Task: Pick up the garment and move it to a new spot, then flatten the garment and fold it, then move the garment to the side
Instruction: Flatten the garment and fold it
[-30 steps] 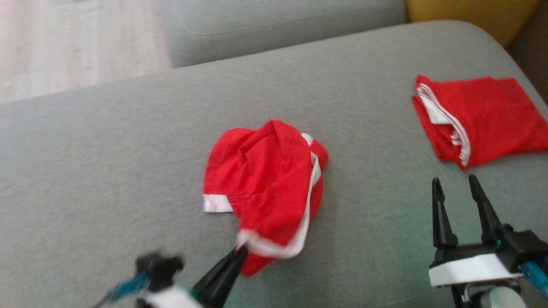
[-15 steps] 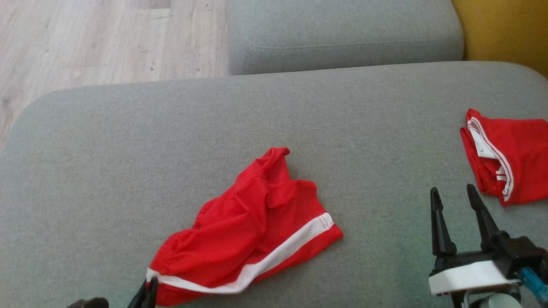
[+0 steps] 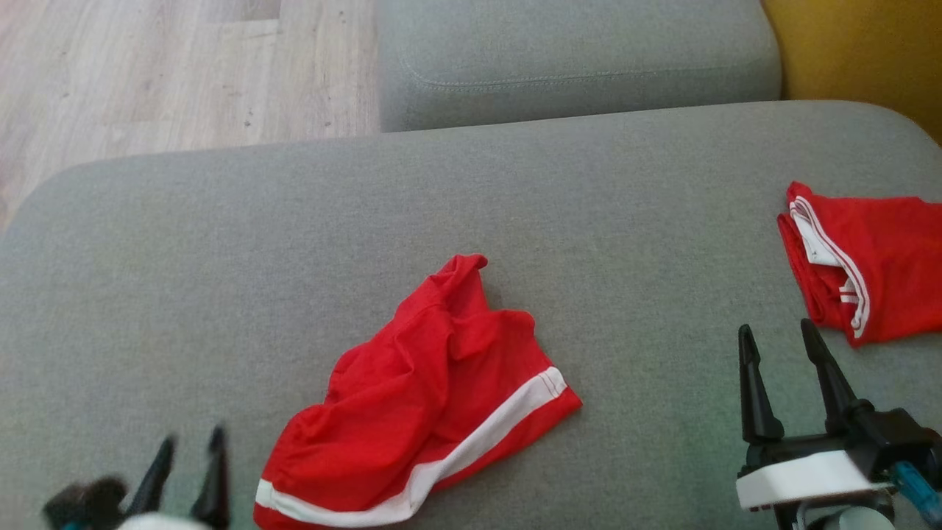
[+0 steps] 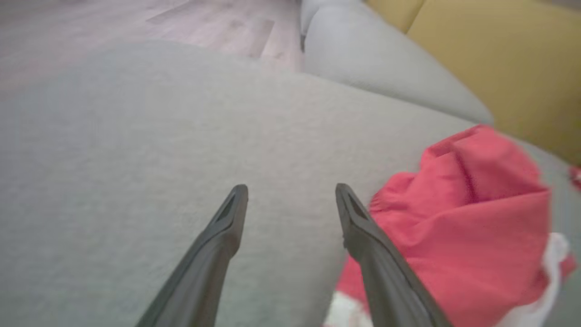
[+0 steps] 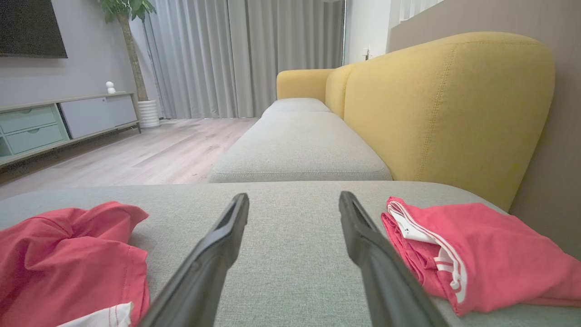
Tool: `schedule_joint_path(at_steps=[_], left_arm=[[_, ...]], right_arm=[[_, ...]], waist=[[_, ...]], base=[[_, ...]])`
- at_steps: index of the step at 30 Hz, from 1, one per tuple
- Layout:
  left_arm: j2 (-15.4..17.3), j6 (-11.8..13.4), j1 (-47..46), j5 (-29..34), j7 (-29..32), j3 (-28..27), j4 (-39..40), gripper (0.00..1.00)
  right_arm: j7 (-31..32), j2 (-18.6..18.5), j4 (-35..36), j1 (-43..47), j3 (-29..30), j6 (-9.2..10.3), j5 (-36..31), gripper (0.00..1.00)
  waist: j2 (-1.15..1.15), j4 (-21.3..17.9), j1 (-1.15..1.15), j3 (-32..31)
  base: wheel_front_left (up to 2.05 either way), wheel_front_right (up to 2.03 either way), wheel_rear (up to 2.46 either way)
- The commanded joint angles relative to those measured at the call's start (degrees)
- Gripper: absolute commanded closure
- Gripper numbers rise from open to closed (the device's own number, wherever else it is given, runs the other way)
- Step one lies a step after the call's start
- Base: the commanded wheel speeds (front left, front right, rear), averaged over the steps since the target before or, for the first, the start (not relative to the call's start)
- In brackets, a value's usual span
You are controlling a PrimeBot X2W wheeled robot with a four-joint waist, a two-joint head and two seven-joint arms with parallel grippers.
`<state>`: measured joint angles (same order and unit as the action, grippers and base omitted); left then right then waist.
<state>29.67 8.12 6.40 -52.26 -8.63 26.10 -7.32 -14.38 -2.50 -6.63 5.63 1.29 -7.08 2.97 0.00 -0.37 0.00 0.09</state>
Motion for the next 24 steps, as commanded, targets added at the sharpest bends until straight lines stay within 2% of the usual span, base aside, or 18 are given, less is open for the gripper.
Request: schedule_joint_path(at_steps=[1,5,11,14,19,23,24], left_arm=[[0.5,0.0,-4.4,0.6,-0.4,-1.8,2.2,0.00],[-3.4,-1.1,-11.5,2.3,3.2,2.8,5.6,0.00],[-9.7,-2.8,-22.4,3.9,10.2,9.1,-1.6,0.00],[-11.1,-3.1,-25.6,3.2,13.3,9.9,-5.9,0.00],[-11.1,-4.2,-28.7,1.9,19.6,11.5,-12.8,0.00],[-12.3,-7.0,-30.0,0.4,23.0,13.1,-18.9,0.00],[-12.6,-7.7,-30.3,0.4,23.1,13.5,-20.1,0.42]], right_arm=[[-0.6,-0.4,1.9,-0.9,-1.2,-0.41,0.1,0.00],[-0.6,-0.4,1.8,-1.8,-1.9,-0.41,0.0,0.00],[-0.6,-0.4,1.6,-3.2,-3.0,-0.41,-0.1,0.00],[-0.6,-0.4,1.4,-3.1,-3.0,-0.41,-0.3,0.00],[-0.6,-0.4,1.5,-2.6,-2.7,-0.41,-0.7,0.00],[-0.6,-0.4,1.1,-2.6,-3.4,-0.41,-0.7,0.00],[-0.6,-0.4,1.1,-2.7,-3.5,-0.41,-0.7,0.00]], waist=[[0.00,-0.1,0.00,0.1],[0.00,-0.8,0.00,1.3],[0.00,-3.3,0.00,2.5],[0.00,-4.8,0.00,2.6],[0.00,-6.2,0.00,2.8],[0.00,-7.0,0.00,2.6],[0.00,-7.2,0.00,2.6]], base=[[0.00,0.00,0.00],[0.00,0.00,0.00],[0.00,0.00,0.00],[0.00,0.00,0.00],[0.00,0.00,0.00],[0.00,0.00,0.00],[0.00,0.00,0.00]])
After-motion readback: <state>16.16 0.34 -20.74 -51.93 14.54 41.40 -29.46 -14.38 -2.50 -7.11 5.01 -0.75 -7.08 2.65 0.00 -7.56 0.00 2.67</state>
